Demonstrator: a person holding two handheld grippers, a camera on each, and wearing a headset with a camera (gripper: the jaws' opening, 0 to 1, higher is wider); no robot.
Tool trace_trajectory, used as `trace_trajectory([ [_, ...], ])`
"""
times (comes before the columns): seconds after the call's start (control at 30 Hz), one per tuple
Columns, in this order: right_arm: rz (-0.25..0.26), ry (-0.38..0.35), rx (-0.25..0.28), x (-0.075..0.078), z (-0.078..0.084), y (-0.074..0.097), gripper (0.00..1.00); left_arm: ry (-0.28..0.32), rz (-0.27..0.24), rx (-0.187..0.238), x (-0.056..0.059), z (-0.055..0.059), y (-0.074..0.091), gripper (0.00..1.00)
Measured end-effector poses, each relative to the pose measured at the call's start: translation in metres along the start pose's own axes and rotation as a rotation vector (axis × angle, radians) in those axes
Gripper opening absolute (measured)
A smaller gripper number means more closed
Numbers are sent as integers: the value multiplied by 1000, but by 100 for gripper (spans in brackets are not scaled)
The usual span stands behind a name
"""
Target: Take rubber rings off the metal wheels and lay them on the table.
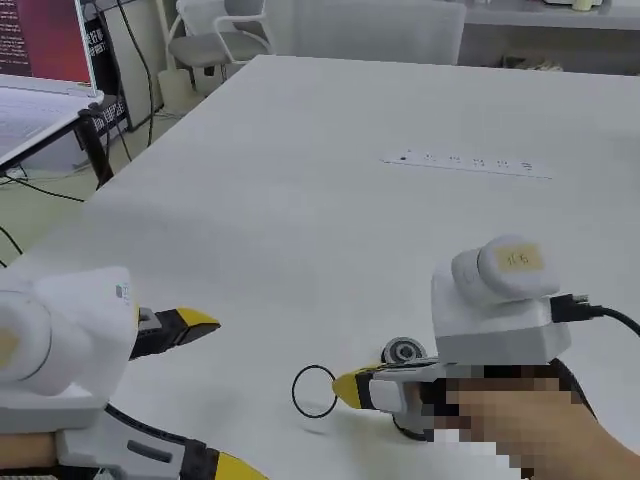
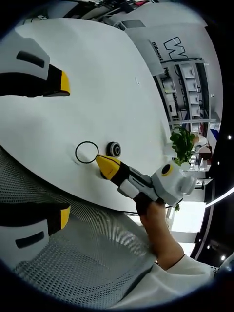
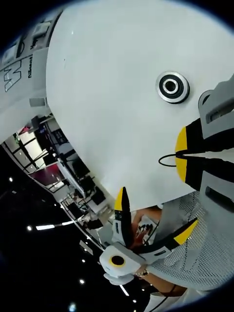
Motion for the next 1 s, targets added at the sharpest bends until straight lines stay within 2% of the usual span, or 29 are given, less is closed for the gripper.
trace_trajectory([
  [0.33, 6, 40, -33, 1, 5, -4, 0, 17, 6, 15, 1, -1, 0, 87],
  [0.9, 30, 101, -57, 4, 8, -6, 0, 17, 3, 9, 2, 0, 1, 87],
  [1.0, 33, 109, -62, 4, 9, -7, 4, 16, 3, 6, 2, 0, 1, 87],
])
Point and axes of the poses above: the centre of the closed fingertips' face, and the gripper's own axes: y roughly backward along the fingers, x roughly to its right, z roughly out of its underside, the point moved 8 cm from there along y, roughly backward along the fingers, and after that the axes turned 5 degrees about y, right-handed, at the moved point
